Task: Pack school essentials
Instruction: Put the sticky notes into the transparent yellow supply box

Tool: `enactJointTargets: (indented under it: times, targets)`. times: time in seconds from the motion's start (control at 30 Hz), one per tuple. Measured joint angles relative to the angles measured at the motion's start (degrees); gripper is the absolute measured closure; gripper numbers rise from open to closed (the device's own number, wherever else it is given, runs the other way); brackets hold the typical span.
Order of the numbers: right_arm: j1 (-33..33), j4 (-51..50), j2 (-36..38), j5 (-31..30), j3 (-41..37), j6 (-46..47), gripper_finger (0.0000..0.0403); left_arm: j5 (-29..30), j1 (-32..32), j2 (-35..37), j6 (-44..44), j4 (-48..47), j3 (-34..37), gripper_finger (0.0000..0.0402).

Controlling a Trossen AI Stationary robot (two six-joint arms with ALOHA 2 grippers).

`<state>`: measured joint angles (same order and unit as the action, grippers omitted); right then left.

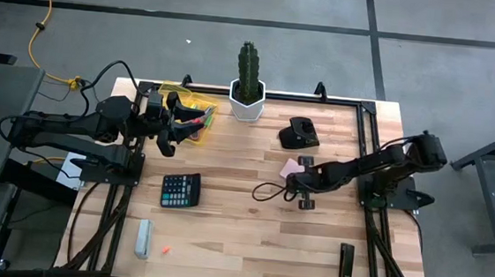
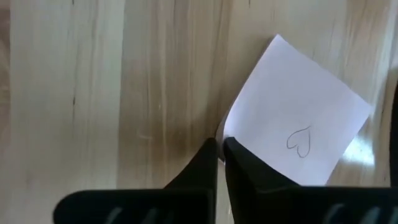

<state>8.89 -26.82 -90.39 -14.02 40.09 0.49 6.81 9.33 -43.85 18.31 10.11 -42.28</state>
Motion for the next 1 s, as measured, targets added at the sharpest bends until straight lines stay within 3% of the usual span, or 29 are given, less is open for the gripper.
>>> enactJointTargets:
  times: [0.17, 0.43, 0.77, 1.0]
  targets:
    - [-1.3, -3.9, 0.5, 5.3, 4.5, 0.2, 0.0402, 0.0, 0.0, 0.0, 0.1, 0.0, 0.0, 0.0206]
    - [-5.5, -1.0, 6.6, 14.6, 10.2, 3.8, 0.0403, -0.2, 0.0, 0.0, 0.1, 0.0, 0.0, 0.0206]
    - [-11.5, 19.5, 18.5, 23.6, 10.7, 15.1, 0.0403, -0.3, 0.0, 0.0, 0.0, 0.0, 0.0, 0.0206]
    - [-14.0, 36.7, 21.7, 37.1, 10.8, 19.1, 0.0403, -0.6, 0.0, -0.1, -5.8, 0.0, 0.0, 0.0206]
